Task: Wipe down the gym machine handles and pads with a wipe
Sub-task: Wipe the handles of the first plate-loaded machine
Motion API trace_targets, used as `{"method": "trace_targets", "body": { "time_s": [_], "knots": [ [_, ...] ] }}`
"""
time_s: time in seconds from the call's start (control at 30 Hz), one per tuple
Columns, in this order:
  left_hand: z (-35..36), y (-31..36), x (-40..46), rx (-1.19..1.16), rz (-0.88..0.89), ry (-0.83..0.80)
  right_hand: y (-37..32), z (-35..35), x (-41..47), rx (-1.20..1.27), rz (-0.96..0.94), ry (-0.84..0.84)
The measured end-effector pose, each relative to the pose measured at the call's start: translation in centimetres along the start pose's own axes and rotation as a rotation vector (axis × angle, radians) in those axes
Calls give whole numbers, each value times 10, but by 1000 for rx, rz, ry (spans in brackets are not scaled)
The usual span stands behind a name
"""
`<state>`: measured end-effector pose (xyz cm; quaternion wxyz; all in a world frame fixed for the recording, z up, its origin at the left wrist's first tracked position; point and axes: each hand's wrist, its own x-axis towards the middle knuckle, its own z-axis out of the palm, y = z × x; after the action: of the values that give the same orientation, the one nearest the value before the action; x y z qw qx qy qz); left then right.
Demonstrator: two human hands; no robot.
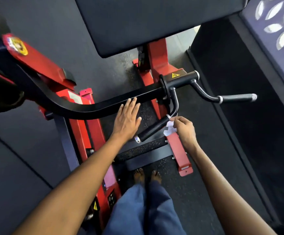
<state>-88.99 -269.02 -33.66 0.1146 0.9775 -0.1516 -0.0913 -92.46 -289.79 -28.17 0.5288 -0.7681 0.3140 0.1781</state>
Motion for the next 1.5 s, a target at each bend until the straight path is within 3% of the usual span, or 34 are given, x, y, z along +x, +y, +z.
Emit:
{"method": "trace_targets", "body": {
  "time_s": [0.13,0.37,0.5,0.63,0.73,0.8,0.93,1.0,1.13,1.2,1.3,1.33,1.37,1.47,1.5],
  "knots": [
    [22,-15,43,64,90,37,12,10,26,-151,-144,-49],
    [51,-38,97,155,234,-92,40,14,52,-273,-452,95],
    [55,-64,108,137,422,-22,53,18,65,-385,-685,163],
    [58,-85,120,47,572,17,74,42,70,-755,-867,206],
    [66,-86,119,97,541,92,91,72,49,-921,-1154,-57],
    [67,-85,119,111,528,108,89,70,43,-917,-1241,-168],
    [68,-85,118,120,530,111,80,35,69,-819,-934,137],
    [69,-85,118,135,534,117,85,47,68,-828,-880,209],
    [70,-85,119,138,535,127,95,85,38,-975,-1210,-225],
    [71,-85,119,138,535,127,91,71,51,-999,-1196,-125],
    [71,-85,118,150,535,123,80,47,69,-851,-821,185],
    [71,-85,118,152,534,124,78,53,66,-891,-788,214],
    [70,-84,118,150,534,126,77,65,59,-973,-865,188],
    [69,-84,117,136,531,126,81,95,39,-1099,-1218,-287],
    [69,-84,117,135,530,127,76,94,43,-1103,-1254,-355]
  ]
}}
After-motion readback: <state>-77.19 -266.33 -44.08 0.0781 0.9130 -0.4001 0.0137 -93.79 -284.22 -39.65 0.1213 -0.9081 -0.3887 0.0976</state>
